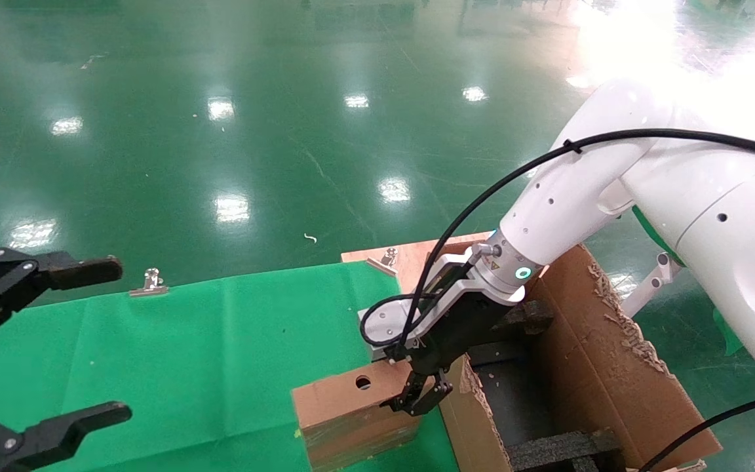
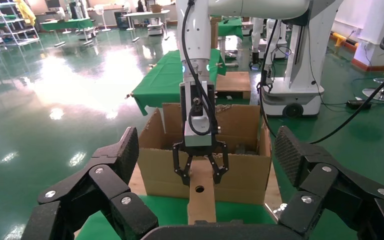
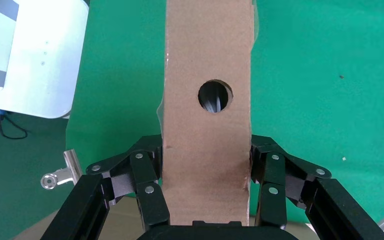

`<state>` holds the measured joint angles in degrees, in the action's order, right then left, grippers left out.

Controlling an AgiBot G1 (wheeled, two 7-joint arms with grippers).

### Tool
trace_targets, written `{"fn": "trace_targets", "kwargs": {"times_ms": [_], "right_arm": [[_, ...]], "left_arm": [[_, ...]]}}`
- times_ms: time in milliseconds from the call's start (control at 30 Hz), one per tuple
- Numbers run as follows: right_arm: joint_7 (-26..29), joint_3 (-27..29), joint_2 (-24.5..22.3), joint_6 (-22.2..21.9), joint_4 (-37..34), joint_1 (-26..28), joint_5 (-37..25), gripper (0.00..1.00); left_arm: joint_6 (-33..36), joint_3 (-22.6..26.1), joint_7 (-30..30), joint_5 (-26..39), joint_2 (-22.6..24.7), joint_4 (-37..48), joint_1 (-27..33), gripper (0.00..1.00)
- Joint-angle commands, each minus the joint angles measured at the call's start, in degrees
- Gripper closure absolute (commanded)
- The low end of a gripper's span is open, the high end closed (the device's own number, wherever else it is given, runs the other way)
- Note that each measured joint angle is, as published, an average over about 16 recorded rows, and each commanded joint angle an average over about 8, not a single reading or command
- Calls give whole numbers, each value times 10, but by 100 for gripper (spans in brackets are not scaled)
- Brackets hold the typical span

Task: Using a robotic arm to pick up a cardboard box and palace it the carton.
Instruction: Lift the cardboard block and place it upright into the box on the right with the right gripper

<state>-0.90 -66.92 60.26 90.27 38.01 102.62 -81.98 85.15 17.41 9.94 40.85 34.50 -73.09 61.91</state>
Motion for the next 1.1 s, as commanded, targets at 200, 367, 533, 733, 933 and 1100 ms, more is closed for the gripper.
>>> {"fn": "trace_targets", "kwargs": {"times_ms": [200, 367, 533, 733, 933, 1100], "right_arm": [[15, 15, -13, -2, -27, 35, 35, 100], [14, 19, -20, 3, -60, 98, 50, 100], [2, 18, -26, 4, -101, 169, 63, 100], [-16, 4, -32, 6, -140, 229, 65, 100], [-23, -20, -49, 9, -162, 250, 69, 100], [-14, -47, -89, 11, -159, 269, 73, 100]], "left_arm": [[0, 0, 0, 0, 0, 0, 0, 0], [0, 0, 0, 0, 0, 0, 0, 0], [0, 0, 0, 0, 0, 0, 0, 0], [0, 1, 0, 0, 0, 0, 0, 0], [0, 1, 0, 0, 0, 0, 0, 0], [0, 1, 0, 0, 0, 0, 0, 0]]}}
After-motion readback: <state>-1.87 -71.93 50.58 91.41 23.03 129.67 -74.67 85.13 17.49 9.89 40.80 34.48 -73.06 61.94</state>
